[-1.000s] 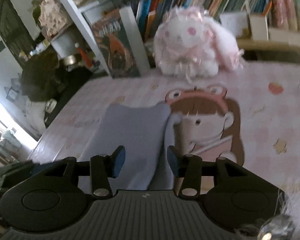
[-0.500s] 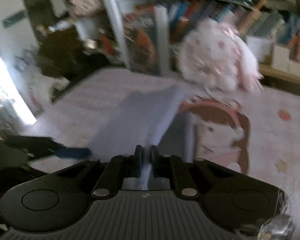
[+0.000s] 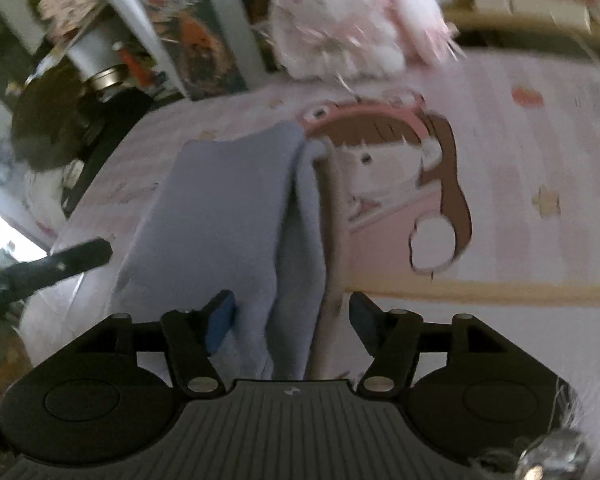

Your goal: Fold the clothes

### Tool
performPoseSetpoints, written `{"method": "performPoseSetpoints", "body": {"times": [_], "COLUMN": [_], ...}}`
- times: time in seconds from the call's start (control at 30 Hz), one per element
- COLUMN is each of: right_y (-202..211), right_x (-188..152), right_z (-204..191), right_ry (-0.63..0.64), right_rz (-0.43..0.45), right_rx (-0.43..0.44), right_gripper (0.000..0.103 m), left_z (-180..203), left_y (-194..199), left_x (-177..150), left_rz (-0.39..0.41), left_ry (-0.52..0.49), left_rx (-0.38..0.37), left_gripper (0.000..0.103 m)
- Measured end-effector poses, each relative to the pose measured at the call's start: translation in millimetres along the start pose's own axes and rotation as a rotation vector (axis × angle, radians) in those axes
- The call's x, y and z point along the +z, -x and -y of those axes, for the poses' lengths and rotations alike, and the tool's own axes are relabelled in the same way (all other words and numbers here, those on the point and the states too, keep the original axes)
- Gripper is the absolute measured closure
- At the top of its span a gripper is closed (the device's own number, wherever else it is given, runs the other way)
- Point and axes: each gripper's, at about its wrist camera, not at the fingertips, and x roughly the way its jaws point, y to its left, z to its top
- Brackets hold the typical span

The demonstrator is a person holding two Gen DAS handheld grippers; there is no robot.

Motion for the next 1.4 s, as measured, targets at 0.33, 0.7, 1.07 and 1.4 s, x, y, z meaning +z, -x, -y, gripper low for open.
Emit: {"method": "performPoseSetpoints", "body": {"times": [0.33,0.7,1.07,1.4], "right_y": [-13.4,5.3,19.3,9.1], "right_x": [2.7,-7.3,-34.5,-32.1], "right_z": [9.1,-44.4,8.1,12.3], "right_ry": [-0.165,0.184,-0.205,-0.279], "right_rz": [-0.058,-0.003,-0.108,-0.092], "right_rx": [0.064,-0.074,0.040,0.085], "right_gripper": [0.045,0.074,0.063,0.056], "left_z": [-27.1,-6.0,-6.4,-11.8], "left_y": [-33.5,-18.9,-19.7,-29.1], "left_x": [-7.3,-5.9,-17.9,-20.9], "left_rz": [-0.133,-0.171,-0.273,-0.247], "left_ry": [0.186,0.052,0.049,0.145], "left_rx": [-0.137,-0.159,-0.182,-0.196], "left_gripper": [0.027,0.055,0.042,0.037]}}
